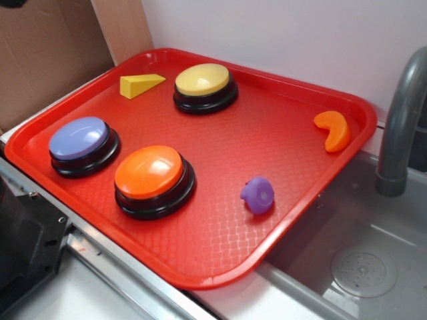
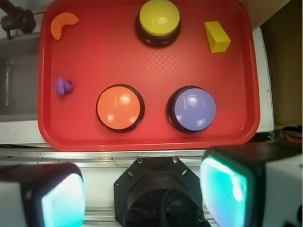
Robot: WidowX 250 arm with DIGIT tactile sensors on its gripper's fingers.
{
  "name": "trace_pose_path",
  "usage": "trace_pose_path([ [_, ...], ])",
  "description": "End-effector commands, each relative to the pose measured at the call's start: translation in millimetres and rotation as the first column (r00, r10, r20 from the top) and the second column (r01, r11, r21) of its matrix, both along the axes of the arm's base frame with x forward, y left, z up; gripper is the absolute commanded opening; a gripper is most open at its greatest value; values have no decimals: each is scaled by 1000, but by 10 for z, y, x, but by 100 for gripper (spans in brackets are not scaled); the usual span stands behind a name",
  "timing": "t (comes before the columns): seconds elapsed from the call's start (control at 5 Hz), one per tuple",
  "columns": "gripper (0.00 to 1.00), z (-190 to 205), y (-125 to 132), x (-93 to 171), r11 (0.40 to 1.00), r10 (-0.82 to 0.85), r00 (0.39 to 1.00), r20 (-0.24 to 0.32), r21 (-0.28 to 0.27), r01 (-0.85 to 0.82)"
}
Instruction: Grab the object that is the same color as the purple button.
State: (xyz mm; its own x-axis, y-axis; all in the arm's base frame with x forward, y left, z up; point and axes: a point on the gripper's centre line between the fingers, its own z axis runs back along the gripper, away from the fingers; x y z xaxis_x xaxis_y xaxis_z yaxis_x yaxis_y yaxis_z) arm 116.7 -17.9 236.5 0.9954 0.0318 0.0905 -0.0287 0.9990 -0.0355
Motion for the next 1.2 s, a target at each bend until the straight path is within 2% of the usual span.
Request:
trace_pose_path([
  [0.0, 100, 0, 0, 0, 1000, 0, 1000, 0, 0, 0],
  [0.2, 100, -134, -164, 277, 971, -231, 973, 16, 73, 230],
  [0.4, 100, -256, -297, 429, 916, -397, 917, 48, 88, 392],
  [0.6, 100, -577, -572, 684, 791, -611, 788, 78, 107, 603],
  [0.8, 100, -942, -823, 852, 621, -783, 612, 113, 81, 780],
  [1.0, 100, -1226, -1010, 923, 441, -896, 435, 91, 72, 894],
])
